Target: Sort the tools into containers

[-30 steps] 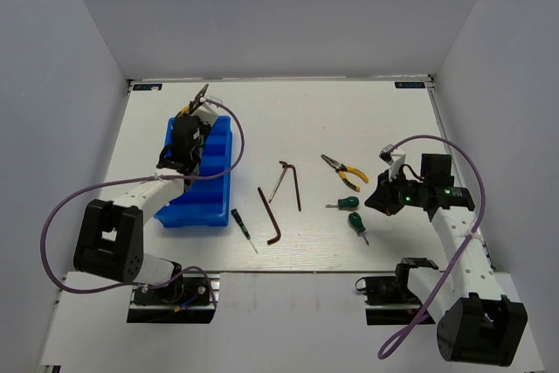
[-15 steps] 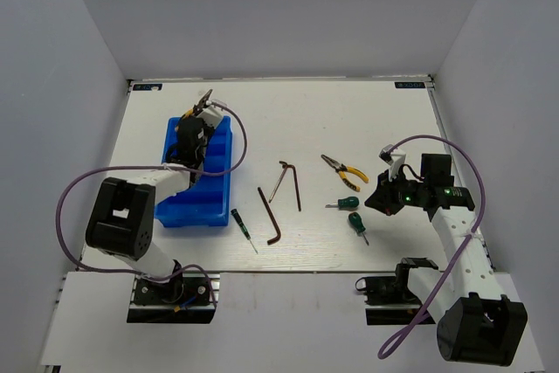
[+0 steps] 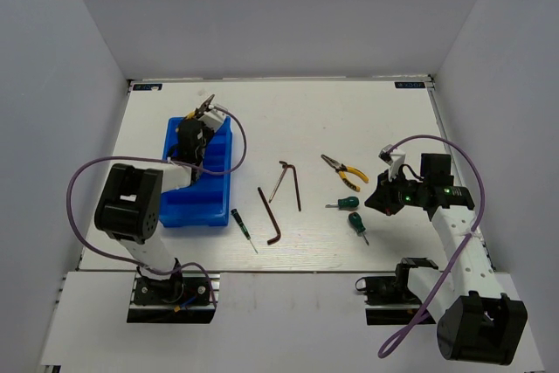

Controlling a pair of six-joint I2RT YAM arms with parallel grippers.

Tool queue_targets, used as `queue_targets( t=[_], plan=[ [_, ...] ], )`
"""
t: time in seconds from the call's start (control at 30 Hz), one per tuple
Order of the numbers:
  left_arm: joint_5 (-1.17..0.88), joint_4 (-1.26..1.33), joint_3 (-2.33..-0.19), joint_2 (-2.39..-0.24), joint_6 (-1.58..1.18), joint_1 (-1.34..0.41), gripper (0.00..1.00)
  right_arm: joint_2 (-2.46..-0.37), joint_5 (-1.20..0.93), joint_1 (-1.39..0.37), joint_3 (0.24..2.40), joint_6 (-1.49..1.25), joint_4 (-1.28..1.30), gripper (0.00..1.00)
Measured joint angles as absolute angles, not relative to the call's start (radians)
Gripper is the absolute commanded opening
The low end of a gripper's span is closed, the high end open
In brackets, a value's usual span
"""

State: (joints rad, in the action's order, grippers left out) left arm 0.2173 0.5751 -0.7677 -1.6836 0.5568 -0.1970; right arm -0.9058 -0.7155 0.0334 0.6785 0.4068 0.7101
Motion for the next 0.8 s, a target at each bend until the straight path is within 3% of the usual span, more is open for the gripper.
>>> queue_targets(
  t=[0.8],
  plan=[
    [0.167,0.638,-0.807,-1.779,0.573,-0.153,0.00,-0.921,-0.714,0.033,0.678,0.423,0.732,0.05]
  ],
)
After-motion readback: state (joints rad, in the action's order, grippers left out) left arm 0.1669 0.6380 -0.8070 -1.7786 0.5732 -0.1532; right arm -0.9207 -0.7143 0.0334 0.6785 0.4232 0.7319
